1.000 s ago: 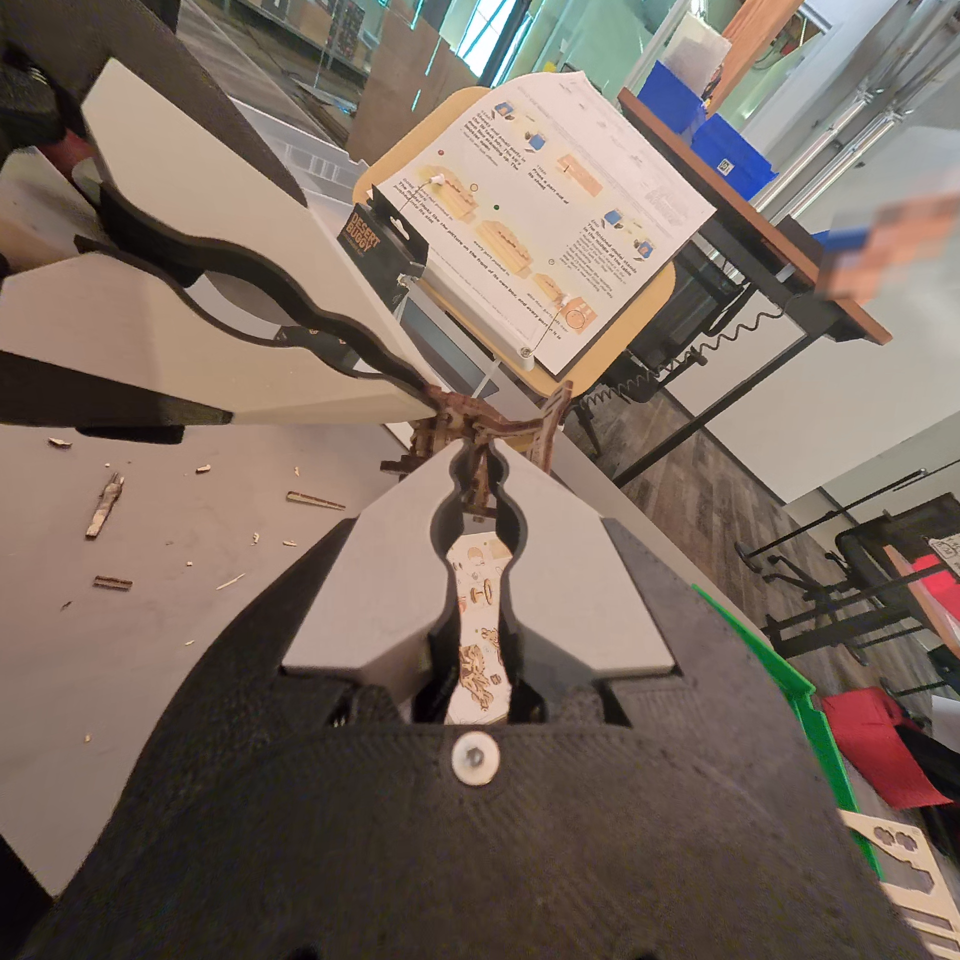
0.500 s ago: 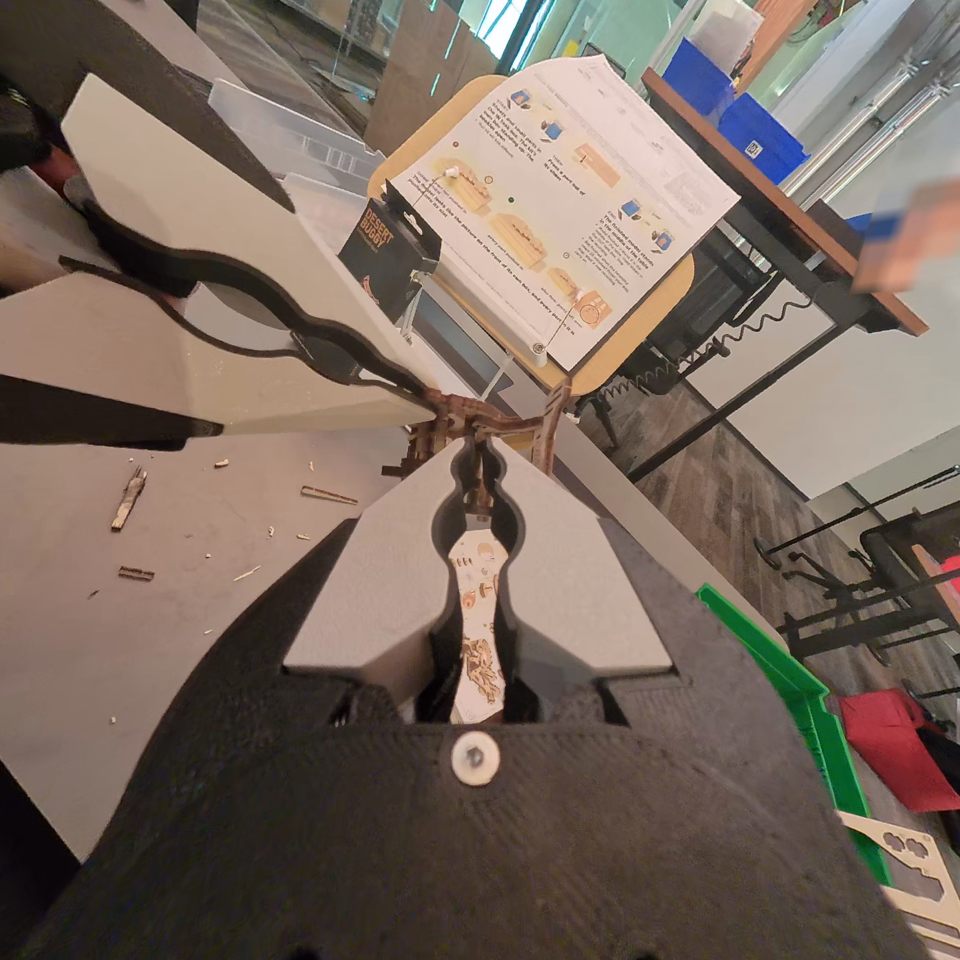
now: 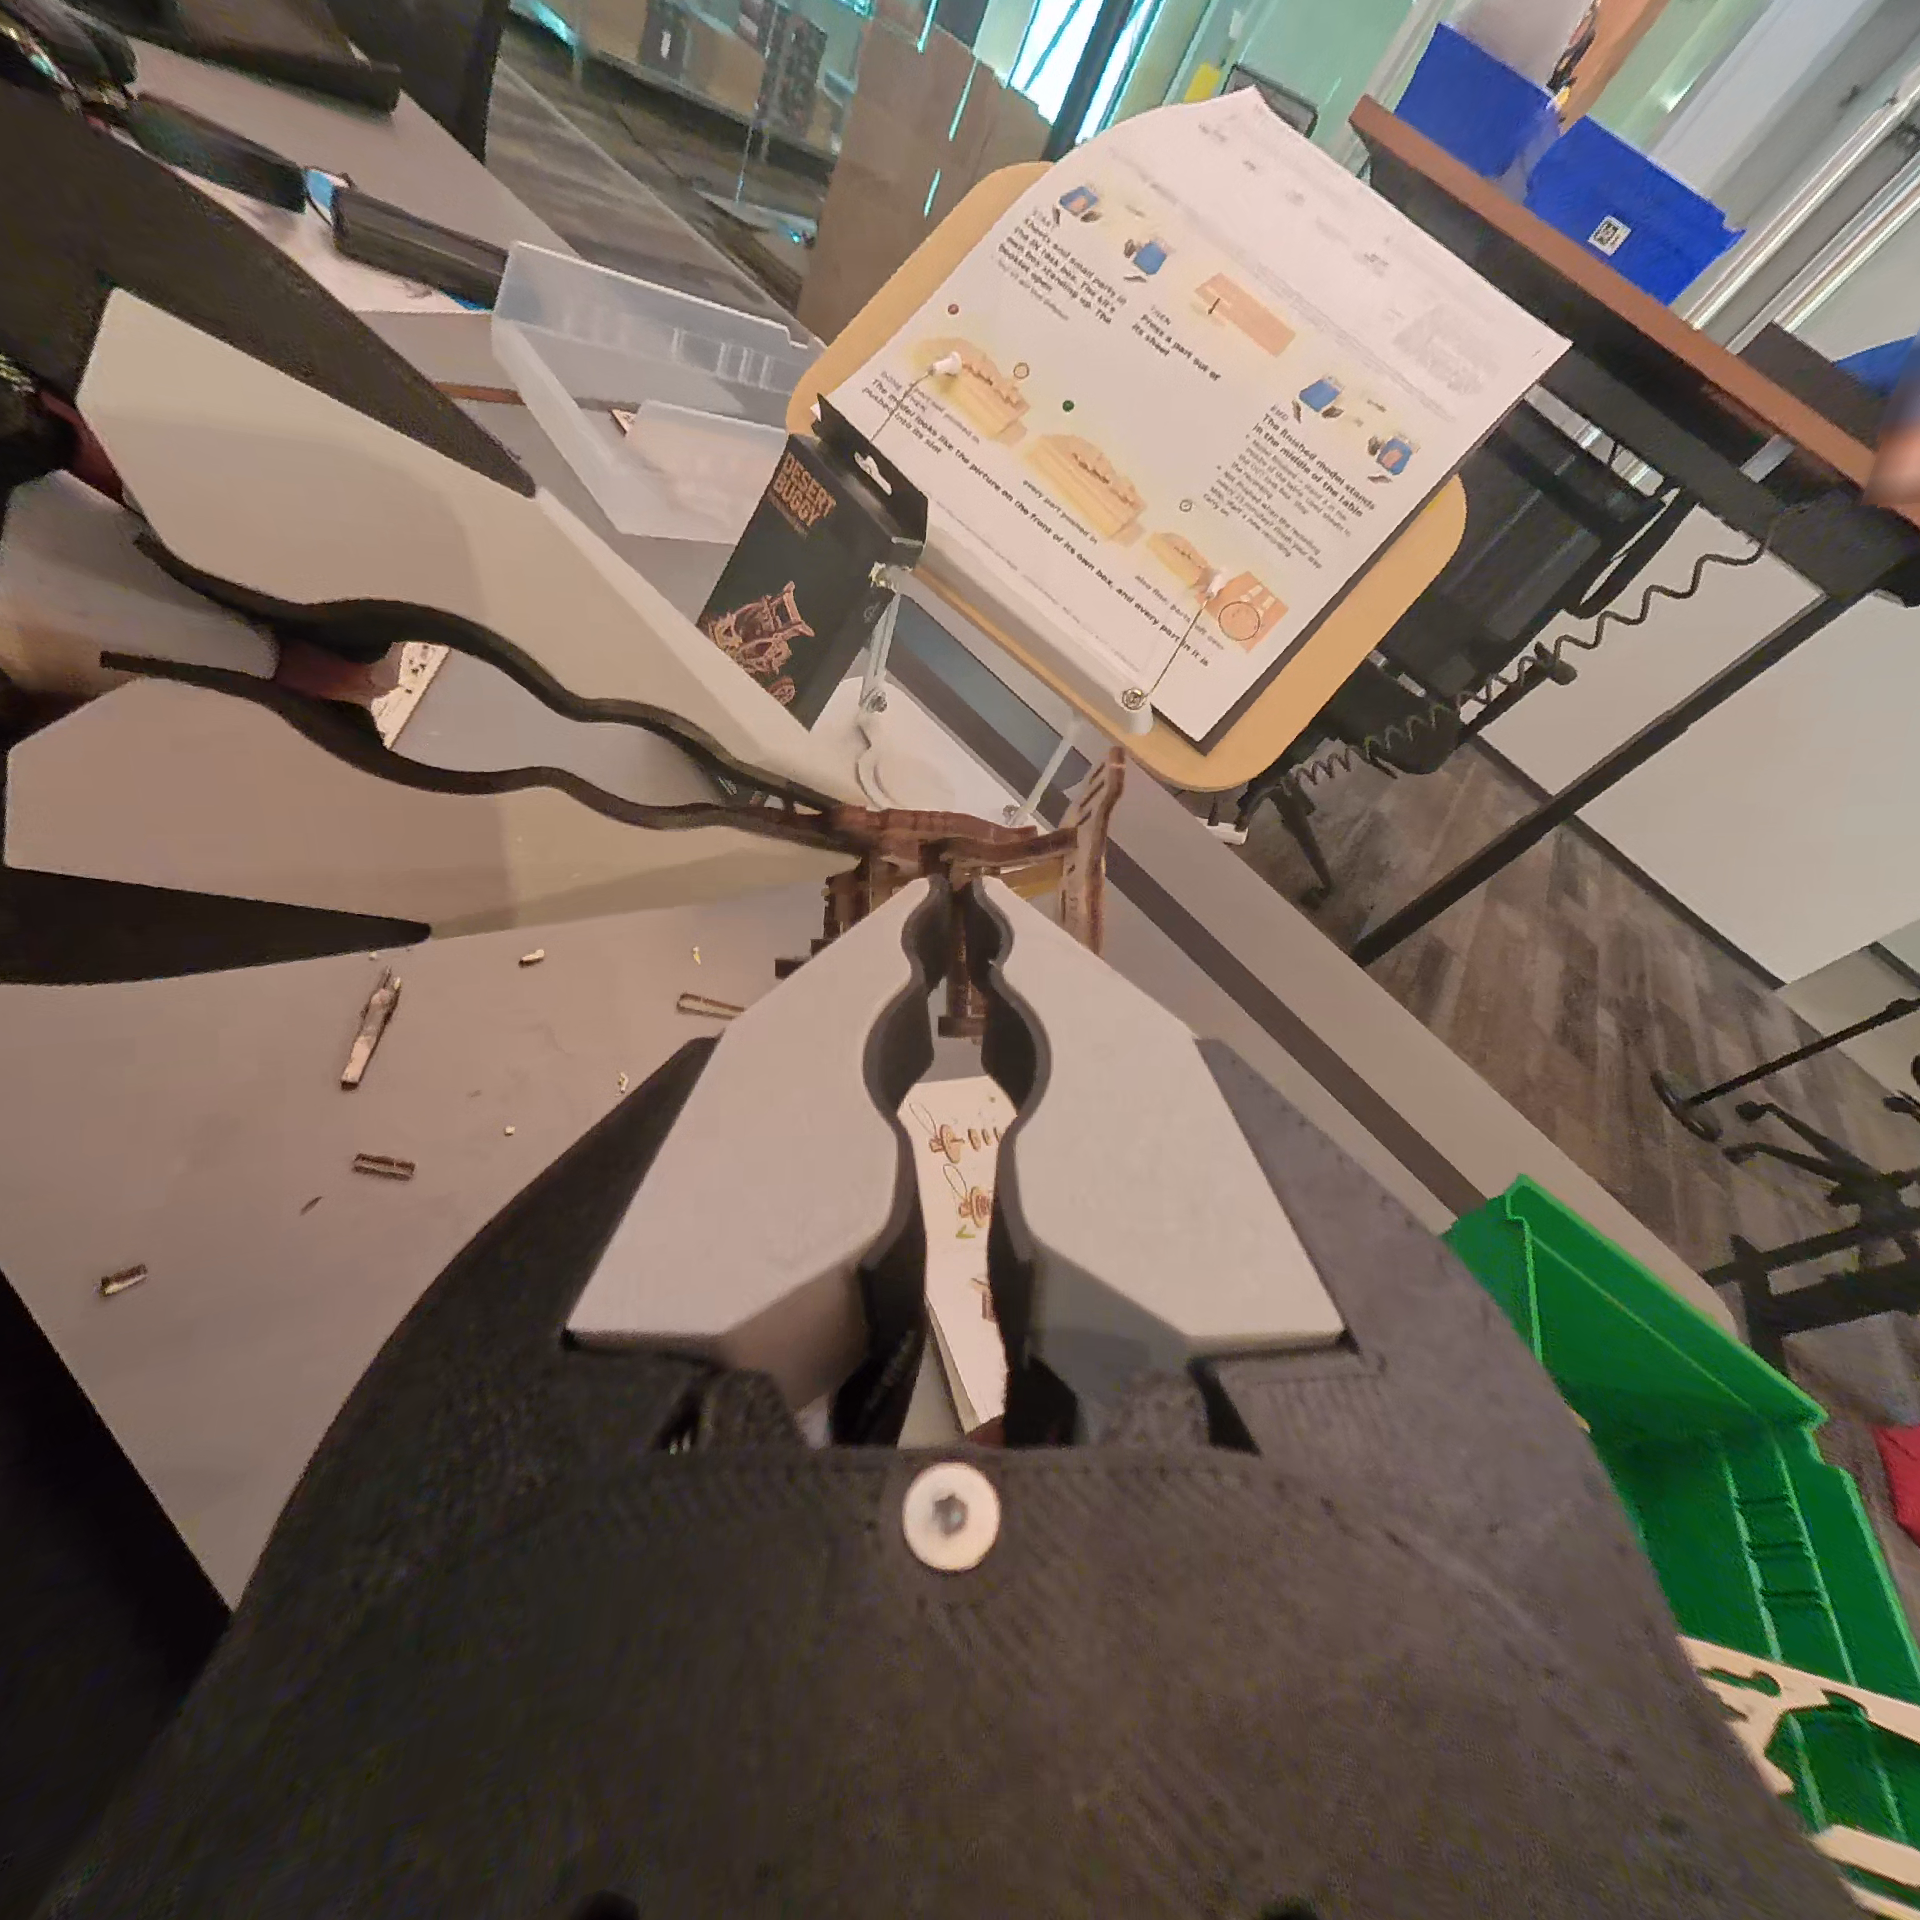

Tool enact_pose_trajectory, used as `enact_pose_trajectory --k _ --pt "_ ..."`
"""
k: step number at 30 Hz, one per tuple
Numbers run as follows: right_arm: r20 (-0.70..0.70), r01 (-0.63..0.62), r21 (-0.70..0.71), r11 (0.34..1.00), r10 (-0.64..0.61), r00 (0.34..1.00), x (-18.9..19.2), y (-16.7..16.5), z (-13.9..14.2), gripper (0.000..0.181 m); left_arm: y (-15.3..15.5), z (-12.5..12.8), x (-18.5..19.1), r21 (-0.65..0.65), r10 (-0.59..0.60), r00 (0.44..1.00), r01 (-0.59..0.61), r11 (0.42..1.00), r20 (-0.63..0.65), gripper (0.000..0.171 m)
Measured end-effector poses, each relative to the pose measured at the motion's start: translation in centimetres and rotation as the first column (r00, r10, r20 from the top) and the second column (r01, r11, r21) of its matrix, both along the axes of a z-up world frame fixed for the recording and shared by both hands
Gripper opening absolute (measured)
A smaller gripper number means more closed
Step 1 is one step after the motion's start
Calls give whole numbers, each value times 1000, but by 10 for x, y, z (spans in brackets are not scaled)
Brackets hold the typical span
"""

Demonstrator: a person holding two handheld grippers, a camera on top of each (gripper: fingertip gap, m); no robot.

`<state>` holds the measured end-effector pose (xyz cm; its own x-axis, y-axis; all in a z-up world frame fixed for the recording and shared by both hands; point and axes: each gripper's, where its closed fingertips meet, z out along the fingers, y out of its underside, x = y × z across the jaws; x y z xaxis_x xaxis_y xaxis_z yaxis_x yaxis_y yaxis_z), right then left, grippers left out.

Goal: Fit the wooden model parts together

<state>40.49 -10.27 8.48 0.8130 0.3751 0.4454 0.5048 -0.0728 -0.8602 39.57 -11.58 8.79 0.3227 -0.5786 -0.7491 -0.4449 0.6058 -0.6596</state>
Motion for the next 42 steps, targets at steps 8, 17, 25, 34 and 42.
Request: enact_pose_trajectory --k 8,17,25,34,42 --pt "113 -44 62 997 37 993 -12 -6 0 19 16 -4 -12 -245 -44 990 75 967 131 0" --pt "-50 -128 84 988 132 990 8 -22 17 35 20 -3 -26 -471 -115 948 250 846 297 0" --pt "-237 -335 23 942 331 913 -10 -26 2 51 15 4 -41 -626 -200 790 589 511 579 1" --pt "-540 -598 -84 797 468 700 -32 -29 -17 62 8 13 -52 -601 -199 651 756 260 733 1" --pt "-692 -730 49 681 550 467 -42 -41 -8 38 -2 20 -51 -592 -200 650 754 285 733 1"
